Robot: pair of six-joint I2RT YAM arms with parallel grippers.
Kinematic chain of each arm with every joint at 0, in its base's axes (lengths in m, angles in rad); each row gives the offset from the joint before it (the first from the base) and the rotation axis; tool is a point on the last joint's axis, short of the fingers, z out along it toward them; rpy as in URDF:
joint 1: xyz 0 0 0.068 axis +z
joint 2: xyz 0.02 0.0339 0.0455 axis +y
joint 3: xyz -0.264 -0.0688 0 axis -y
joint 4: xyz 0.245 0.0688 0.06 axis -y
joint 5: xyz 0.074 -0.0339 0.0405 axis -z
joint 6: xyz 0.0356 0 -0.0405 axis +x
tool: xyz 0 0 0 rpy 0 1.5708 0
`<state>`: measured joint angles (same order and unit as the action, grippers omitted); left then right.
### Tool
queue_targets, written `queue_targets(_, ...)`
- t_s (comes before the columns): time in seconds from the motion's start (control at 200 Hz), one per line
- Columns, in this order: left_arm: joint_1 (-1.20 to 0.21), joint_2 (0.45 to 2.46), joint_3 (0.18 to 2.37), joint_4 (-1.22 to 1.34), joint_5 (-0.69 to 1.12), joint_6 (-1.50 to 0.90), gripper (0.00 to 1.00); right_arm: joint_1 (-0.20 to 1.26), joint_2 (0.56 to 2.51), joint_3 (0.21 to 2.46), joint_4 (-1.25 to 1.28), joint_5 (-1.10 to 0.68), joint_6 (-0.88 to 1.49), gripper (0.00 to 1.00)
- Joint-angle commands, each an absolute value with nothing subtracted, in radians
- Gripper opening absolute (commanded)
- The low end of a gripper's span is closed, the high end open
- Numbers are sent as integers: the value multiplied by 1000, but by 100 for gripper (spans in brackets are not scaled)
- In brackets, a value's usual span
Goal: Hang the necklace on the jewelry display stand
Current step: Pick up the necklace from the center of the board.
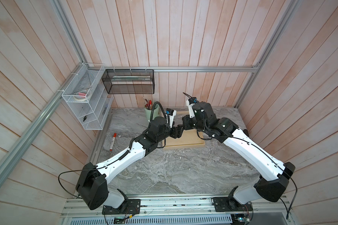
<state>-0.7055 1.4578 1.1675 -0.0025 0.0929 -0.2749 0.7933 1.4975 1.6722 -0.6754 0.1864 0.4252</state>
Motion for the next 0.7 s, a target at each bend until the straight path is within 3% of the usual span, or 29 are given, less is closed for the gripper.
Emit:
queue_targets(0.0,-707,1482,1201,29,92,-256,63,795,1469,1657,-648,172,439,0)
queue_targets(0.1,-707,1485,1195,37,99,-261,42,792,1462,1653,-642,178,439,0)
queue_targets(0.395,-708,1467,1182,37,92,-266,0,760,1439,1590,-579,144,463,0)
queue_targets(0.695,-708,1416,1173,12,78,-259,0,697,1394,1495,-485,71,513,0)
